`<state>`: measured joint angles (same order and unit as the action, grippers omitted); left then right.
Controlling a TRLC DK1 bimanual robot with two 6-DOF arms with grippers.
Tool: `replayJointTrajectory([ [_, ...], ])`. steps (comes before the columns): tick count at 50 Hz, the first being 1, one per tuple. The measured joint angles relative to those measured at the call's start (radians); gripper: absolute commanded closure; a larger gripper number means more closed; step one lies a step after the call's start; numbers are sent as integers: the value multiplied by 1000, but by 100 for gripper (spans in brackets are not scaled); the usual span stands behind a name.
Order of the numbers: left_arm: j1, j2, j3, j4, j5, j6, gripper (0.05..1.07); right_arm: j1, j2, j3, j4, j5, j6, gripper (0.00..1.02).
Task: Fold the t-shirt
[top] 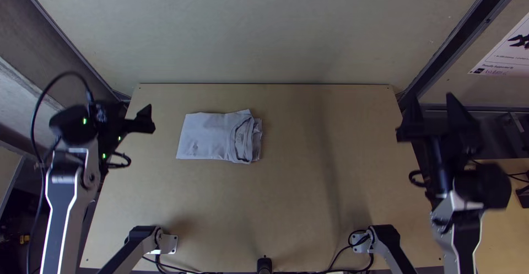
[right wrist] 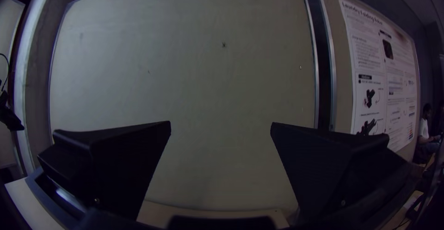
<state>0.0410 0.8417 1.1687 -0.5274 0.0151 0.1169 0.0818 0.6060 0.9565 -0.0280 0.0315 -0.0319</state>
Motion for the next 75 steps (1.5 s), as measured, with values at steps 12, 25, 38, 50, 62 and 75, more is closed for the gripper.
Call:
replayJointTrajectory([
  [12,0,-308,-319,246,-18,-16,10,16,-243,-222,20,-6,-7,3],
  [25,0,-650,-617,348,-23,-11,10,16,-502,-363,-81,-6,-19,3],
  [38,1,-830,-784,312,-26,-11,10,13,-602,-502,-198,2,-21,3],
  [50,-1,-830,-916,319,-26,-39,10,0,-603,-650,-201,13,5,3],
  [62,-6,-830,-986,287,-25,-81,10,-5,-603,-799,-169,13,25,3],
  [75,-6,-757,-1065,354,-18,-98,10,-48,-605,-885,-140,13,19,3],
])
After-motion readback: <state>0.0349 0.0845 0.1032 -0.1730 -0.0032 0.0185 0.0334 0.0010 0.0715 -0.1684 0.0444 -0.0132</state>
